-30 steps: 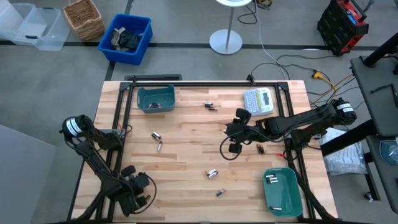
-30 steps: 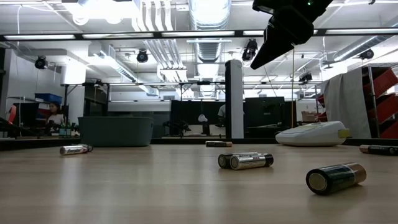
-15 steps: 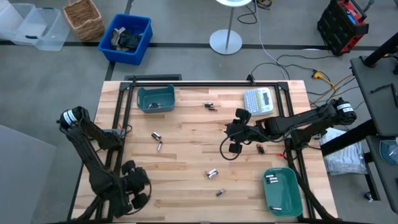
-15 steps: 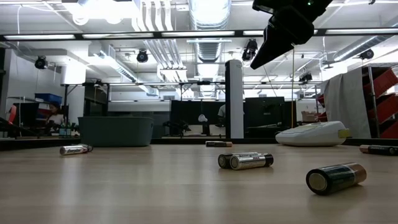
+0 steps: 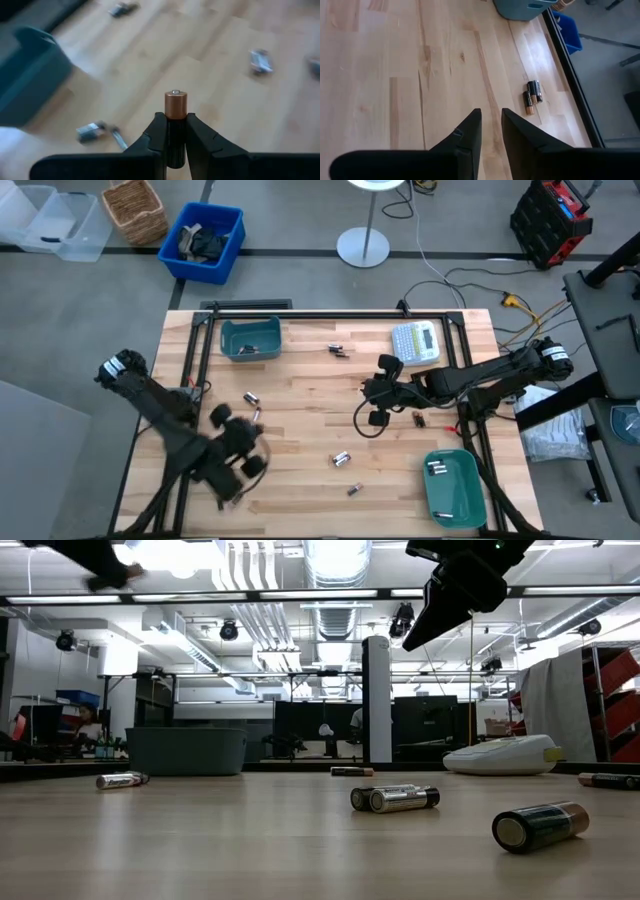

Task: Sort batteries
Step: Put the black battery into the blue bin

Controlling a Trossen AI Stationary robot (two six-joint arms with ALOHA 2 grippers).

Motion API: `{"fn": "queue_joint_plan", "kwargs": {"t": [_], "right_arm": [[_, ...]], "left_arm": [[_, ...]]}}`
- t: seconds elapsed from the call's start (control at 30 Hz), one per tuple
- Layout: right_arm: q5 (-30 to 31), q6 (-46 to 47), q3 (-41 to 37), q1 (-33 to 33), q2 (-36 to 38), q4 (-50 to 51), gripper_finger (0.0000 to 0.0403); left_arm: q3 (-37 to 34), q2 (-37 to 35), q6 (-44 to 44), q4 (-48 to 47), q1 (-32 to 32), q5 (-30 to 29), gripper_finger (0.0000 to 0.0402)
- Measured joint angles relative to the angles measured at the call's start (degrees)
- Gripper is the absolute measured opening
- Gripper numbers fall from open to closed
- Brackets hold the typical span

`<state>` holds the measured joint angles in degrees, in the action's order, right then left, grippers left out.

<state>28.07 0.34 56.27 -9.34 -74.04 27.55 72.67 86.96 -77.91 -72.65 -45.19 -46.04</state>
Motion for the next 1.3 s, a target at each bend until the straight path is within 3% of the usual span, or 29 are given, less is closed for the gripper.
{"fn": "queue_joint_plan", "kwargs": {"t": [0.3,0.63,0.73,0.97,1.13,1.3], "right_arm": [[-0.09,-0.4,0.0,0.0,0.0,0.0,0.0049],[-0.17,-0.38,0.0,0.01,0.0,-0.02,0.0047],[-0.18,-0.2,0.0,0.01,0.0,-0.01,0.0043],[-0.17,-0.07,0.0,-0.01,0.0,-0.02,0.0043],[-0.17,0.02,0.0,0.01,0.0,0.0,0.0045],[-0.18,0.04,0.0,0.0,0.0,-0.01,0.0039]], "left_arm": [[2.91,-3.17,24.95,0.05,17.55,0.14,0.0022],[0.15,-15.79,36.98,0.81,37.73,8.7,0.0022],[-3.33,-19.5,41.13,3.52,46.49,14.08,0.0022],[-12.63,-24.44,55.8,18.18,70.99,35.27,0.0022],[-16.15,-22.75,62.19,21.93,86.15,41.36,0.0022],[-17.01,-18.74,65.13,23.11,93.28,43.52,0.0022]]}}
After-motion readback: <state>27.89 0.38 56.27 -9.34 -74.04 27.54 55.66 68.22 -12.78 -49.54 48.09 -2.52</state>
